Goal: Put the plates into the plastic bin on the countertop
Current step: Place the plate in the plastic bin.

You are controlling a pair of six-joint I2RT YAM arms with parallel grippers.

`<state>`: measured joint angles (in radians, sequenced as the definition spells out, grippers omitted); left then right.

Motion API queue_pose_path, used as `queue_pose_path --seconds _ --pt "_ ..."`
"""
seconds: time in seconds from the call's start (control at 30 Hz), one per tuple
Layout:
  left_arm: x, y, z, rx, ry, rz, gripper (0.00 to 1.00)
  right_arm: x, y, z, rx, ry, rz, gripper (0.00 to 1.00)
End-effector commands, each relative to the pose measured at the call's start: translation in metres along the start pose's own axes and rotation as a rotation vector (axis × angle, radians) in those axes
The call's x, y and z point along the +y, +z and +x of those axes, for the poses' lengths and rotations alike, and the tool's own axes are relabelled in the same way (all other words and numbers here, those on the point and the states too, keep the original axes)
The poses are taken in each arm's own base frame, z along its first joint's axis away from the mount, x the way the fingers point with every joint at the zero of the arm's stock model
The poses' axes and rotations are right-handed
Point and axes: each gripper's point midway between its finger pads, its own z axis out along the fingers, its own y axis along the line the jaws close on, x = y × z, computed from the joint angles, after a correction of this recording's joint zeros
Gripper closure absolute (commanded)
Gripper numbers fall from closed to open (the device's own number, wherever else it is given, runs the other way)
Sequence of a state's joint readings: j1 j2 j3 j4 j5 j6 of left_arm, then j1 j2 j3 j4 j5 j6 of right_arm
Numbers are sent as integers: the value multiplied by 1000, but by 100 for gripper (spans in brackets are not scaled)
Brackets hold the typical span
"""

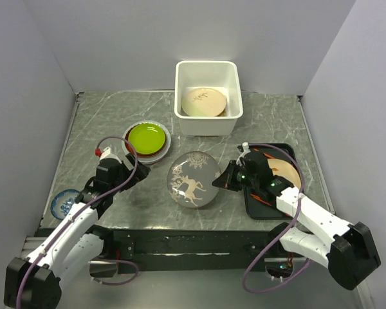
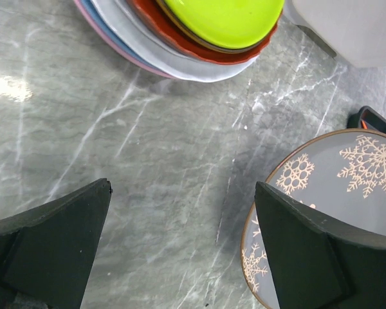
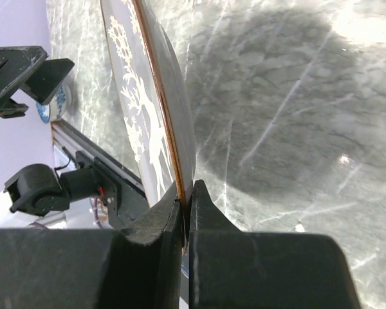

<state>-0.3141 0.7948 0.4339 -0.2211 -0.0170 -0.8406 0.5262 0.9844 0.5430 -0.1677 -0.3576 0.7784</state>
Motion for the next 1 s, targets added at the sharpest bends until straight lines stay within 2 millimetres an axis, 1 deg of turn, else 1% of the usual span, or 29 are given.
queue_pose_path --seconds 0.0,0.03,0.07,0.13,0.17,0.2,0.23,0.27,0.4,0.43,0.5,0.6,0.77,0.83,0.87,0.97 --pt "6 -8 -5 -35 0 -30 1 64 -6 -43 -90 -86 -209 100" --pt "8 -9 -4 -32 -4 -42 1 61 -2 -42 -75 -84 -202 100" --pt "9 -10 -4 -36 -7 -45 1 67 -2 -46 -78 -93 -210 100" --pt "10 -11 -5 -45 -16 -45 1 68 3 -49 -63 -103 -212 100" --pt "11 -11 -4 -43 -18 -47 1 73 3 -54 -67 -110 -220 100" --pt "11 -12 -4 -44 -22 -48 1 76 3 -54 -59 -119 -229 100" --pt "11 -11 -4 -42 -27 -52 1 75 6 -57 -55 -117 -225 100" --pt "11 -11 -4 -40 -28 -54 1 80 5 -61 -59 -128 -237 100" --pt "12 -10 -6 -41 -29 -71 1 84 7 -71 -55 -136 -250 100" --pt "13 -9 -7 -45 -27 -76 1 88 6 -74 -65 -148 -270 100" --pt "12 -7 -7 -45 -26 -74 1 89 4 -79 -75 -149 -275 100" --pt "11 -1 -6 -36 -24 -72 1 87 0 -81 -85 -144 -277 100" --pt "5 9 -2 3 -11 -51 1 74 -4 -80 -98 -126 -256 100" --pt "-1 11 -5 -2 -2 -32 1 72 -10 -81 -118 -124 -251 100" --pt "-1 14 -3 14 1 -34 1 71 -12 -83 -127 -122 -249 100" --pt "-2 18 -2 27 13 -33 1 74 -23 -90 -161 -124 -247 100"
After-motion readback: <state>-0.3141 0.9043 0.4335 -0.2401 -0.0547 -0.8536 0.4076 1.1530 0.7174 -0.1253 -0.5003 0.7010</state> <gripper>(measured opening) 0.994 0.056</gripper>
